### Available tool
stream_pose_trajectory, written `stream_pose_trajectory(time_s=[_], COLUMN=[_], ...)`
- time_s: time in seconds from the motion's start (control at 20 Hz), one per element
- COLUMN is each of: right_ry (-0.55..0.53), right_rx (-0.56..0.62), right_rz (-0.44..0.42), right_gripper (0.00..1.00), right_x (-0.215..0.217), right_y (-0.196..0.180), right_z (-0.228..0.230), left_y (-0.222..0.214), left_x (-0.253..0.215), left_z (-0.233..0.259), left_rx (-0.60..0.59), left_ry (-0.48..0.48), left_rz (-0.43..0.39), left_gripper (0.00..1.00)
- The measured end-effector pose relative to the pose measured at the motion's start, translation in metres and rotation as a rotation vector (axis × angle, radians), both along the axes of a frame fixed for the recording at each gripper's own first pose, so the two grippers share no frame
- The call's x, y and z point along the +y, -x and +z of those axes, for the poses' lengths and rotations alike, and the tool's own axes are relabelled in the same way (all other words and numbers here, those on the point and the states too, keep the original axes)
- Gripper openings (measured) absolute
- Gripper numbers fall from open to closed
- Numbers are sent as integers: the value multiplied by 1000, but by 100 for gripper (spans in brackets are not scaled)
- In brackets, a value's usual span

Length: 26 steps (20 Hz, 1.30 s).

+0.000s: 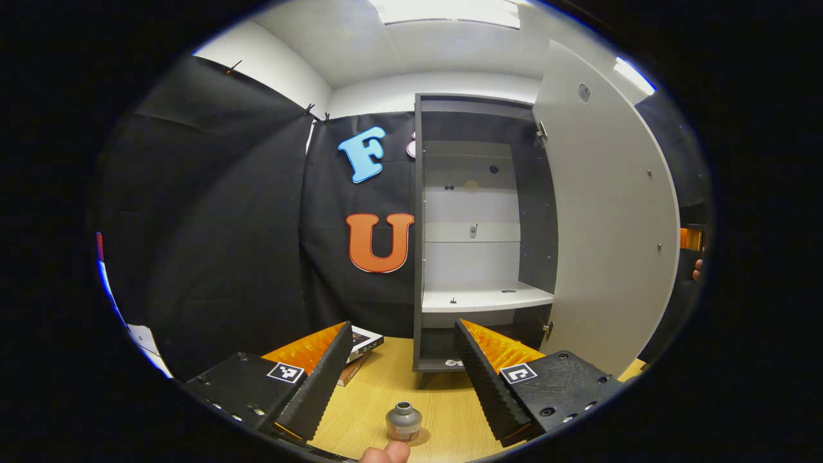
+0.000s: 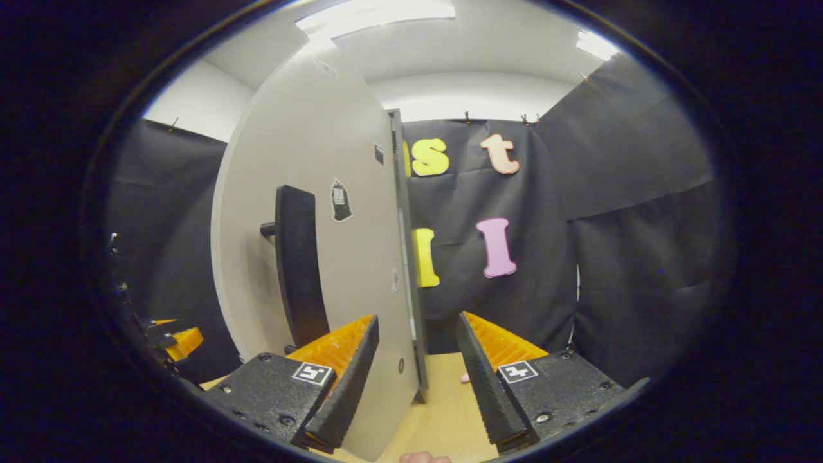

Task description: Open the cabinet door with the right hand, grasp the bottle in the cabinet with the left hand and place it on the coaster, then close the cabinet door with the right hand.

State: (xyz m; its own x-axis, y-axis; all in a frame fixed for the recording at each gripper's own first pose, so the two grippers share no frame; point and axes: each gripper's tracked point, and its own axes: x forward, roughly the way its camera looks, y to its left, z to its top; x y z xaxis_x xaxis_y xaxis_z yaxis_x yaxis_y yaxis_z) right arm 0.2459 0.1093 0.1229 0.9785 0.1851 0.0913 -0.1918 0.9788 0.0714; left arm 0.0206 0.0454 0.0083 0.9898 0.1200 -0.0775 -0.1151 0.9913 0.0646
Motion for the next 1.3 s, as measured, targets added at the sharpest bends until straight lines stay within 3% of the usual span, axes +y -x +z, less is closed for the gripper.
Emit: stream_pose_trajectory(time_s=[0.3,0.45,0.8,1.1,1.3], right_ry=[36,51,49,133,134], right_rx=[1,6,28,-43,-43], right_rz=[97,145,244,198,193], right_gripper=[76,80,78,81,81], right_x=[61,91,165,211,231], right_y=[-11,-18,-56,-107,-122], right_z=[-1,-3,-10,-7,-11], left_y=[2,3,10,18,25], left_x=[10,17,38,56,65], left_z=[-1,-3,-6,-6,-13], left_rx=[-6,-4,2,2,6], left_ry=[-4,4,0,9,7], left_rz=[5,10,42,92,121], left_gripper=[95,95,95,95,95])
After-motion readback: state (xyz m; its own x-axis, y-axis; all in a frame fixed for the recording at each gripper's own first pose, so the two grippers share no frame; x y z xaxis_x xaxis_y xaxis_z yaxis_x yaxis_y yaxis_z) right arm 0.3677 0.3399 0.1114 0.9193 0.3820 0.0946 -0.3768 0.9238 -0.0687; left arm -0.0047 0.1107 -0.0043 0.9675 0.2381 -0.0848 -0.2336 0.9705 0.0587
